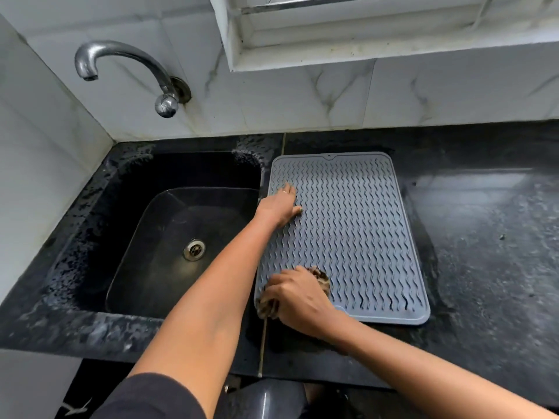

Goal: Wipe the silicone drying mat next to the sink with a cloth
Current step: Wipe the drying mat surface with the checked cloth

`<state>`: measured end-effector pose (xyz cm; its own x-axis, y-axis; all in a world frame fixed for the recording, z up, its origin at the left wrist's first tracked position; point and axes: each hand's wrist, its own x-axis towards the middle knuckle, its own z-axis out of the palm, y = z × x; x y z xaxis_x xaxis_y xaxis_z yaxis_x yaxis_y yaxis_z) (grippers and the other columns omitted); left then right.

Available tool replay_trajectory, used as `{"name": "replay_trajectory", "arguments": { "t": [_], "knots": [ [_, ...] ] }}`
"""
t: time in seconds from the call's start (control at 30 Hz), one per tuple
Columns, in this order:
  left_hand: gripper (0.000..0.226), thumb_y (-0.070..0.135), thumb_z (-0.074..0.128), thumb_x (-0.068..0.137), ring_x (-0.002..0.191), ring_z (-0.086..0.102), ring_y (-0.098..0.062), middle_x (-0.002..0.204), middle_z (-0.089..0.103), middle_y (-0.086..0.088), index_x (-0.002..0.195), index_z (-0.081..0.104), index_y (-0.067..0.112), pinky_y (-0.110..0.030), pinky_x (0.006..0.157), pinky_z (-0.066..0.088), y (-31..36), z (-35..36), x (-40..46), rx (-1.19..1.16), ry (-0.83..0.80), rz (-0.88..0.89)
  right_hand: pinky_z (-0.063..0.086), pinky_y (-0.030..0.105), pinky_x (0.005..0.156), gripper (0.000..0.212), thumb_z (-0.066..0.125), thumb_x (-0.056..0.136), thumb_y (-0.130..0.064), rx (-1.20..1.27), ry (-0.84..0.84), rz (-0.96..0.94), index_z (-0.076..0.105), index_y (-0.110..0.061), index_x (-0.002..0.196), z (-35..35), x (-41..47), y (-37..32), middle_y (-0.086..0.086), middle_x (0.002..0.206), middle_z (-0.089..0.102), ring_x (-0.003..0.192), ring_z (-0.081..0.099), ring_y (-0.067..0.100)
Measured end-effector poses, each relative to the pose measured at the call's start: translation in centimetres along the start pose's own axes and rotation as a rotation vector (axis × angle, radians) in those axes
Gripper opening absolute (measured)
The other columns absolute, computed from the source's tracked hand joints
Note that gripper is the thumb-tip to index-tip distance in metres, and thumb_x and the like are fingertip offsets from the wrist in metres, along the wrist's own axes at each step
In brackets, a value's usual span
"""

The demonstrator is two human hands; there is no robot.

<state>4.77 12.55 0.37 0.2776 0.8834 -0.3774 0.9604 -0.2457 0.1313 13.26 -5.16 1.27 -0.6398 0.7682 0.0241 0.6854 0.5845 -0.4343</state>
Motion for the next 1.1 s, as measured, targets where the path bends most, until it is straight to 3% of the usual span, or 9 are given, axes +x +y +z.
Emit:
{"name": "replay_trajectory", "arguments": {
  "t": [0.17, 0.3, 0.43, 0.57, 0.63, 0.7, 0.83, 1.0, 1.1],
  "knots": [
    [0.064, 0.038, 0.042, 0.098, 0.143, 0.028, -0.027, 0.161, 0.011, -0.007, 0.15, 0.017, 0.009, -0.044, 0.11, 0.035, -0.6, 1.7, -2.7, -0.029, 0.043, 0.003, 0.035, 0.041, 0.074, 0.037, 0.036, 0.086, -0.014, -0.18, 0.156, 0.14, 0.061, -0.015, 0.114, 0.6, 1.0, 1.6, 0.006, 0.115, 0.058, 0.095, 0.051, 0.03],
    [0.067, 0.036, 0.038, 0.1, 0.149, 0.003, -0.021, 0.161, -0.001, -0.008, 0.152, 0.005, 0.009, -0.034, 0.119, 0.014, -0.8, 3.0, -3.7, -0.093, 0.047, 0.015, 0.041, 0.038, 0.063, 0.032, 0.047, 0.069, -0.007, -0.143, 0.105, 0.051, 0.071, -0.012, 0.089, 1.5, -1.6, 0.5, 0.007, 0.089, 0.065, 0.074, 0.056, 0.029],
    [0.066, 0.035, 0.036, 0.101, 0.149, -0.001, -0.02, 0.161, -0.003, -0.008, 0.152, 0.003, 0.008, -0.035, 0.12, 0.01, -0.6, 2.9, -3.7, -0.094, 0.033, 0.005, 0.042, 0.027, 0.05, 0.036, 0.052, 0.053, -0.003, 0.075, -0.014, 0.006, 0.076, -0.017, 0.076, 0.2, -3.9, 0.1, 0.004, 0.066, 0.064, 0.056, 0.059, 0.028],
    [0.064, 0.032, 0.033, 0.102, 0.149, 0.0, -0.023, 0.161, -0.002, -0.012, 0.151, 0.004, 0.005, -0.039, 0.121, 0.011, 0.0, 3.0, -3.9, -0.047, 0.036, -0.014, 0.059, 0.036, 0.072, 0.04, 0.048, 0.069, 0.008, 0.449, -0.132, 0.221, 0.076, -0.018, 0.082, -2.8, -2.7, 2.8, 0.002, 0.085, 0.075, 0.075, 0.07, 0.017],
    [0.063, 0.033, 0.031, 0.102, 0.149, -0.001, -0.025, 0.161, -0.002, -0.013, 0.151, 0.002, 0.005, -0.041, 0.121, 0.008, 0.4, 3.5, -4.0, -0.035, 0.059, -0.019, 0.059, 0.038, 0.078, 0.048, 0.046, 0.073, 0.016, 0.63, 0.041, 0.328, 0.074, -0.022, 0.081, -4.7, -1.6, 5.2, 0.0, 0.087, 0.074, 0.08, 0.07, 0.014],
    [0.067, 0.04, 0.029, 0.1, 0.149, -0.006, -0.025, 0.161, -0.007, -0.01, 0.151, -0.003, 0.009, -0.043, 0.121, 0.001, 0.8, 4.9, -4.5, -0.051, 0.073, -0.029, 0.053, 0.039, 0.089, 0.048, 0.05, 0.076, 0.014, 0.361, 0.196, 0.337, 0.071, -0.021, 0.1, -5.4, -1.3, 7.4, 0.001, 0.103, 0.07, 0.095, 0.065, 0.016],
    [0.074, 0.059, 0.017, 0.095, 0.148, -0.013, -0.021, 0.16, -0.014, -0.003, 0.151, -0.008, 0.018, -0.042, 0.117, -0.01, 1.4, 7.7, -5.0, -0.056, 0.187, -0.086, 0.044, 0.042, 0.087, 0.056, 0.052, 0.071, 0.008, -0.012, 0.115, 0.236, 0.069, -0.026, 0.112, -2.4, -4.1, 7.4, -0.003, 0.118, 0.066, 0.099, 0.054, 0.021],
    [0.073, 0.057, 0.019, 0.096, 0.148, -0.013, -0.021, 0.161, -0.013, -0.002, 0.151, -0.009, 0.019, -0.042, 0.118, -0.009, 1.5, 7.7, -4.8, -0.059, 0.17, -0.112, 0.052, 0.036, 0.072, 0.043, 0.057, 0.064, 0.003, 0.033, -0.032, 0.072, 0.076, -0.019, 0.096, -1.4, -8.6, 4.8, 0.001, 0.092, 0.072, 0.079, 0.062, 0.023],
    [0.067, 0.048, 0.021, 0.099, 0.148, -0.011, -0.024, 0.161, -0.01, -0.007, 0.151, -0.006, 0.015, -0.043, 0.118, -0.011, 2.8, 7.1, -5.2, -0.028, 0.186, -0.139, 0.057, 0.033, 0.073, 0.037, 0.061, 0.066, 0.006, 0.26, -0.074, 0.188, 0.076, -0.018, 0.09, -3.1, -8.7, 5.4, 0.0, 0.092, 0.074, 0.079, 0.067, 0.015]
  ]
}}
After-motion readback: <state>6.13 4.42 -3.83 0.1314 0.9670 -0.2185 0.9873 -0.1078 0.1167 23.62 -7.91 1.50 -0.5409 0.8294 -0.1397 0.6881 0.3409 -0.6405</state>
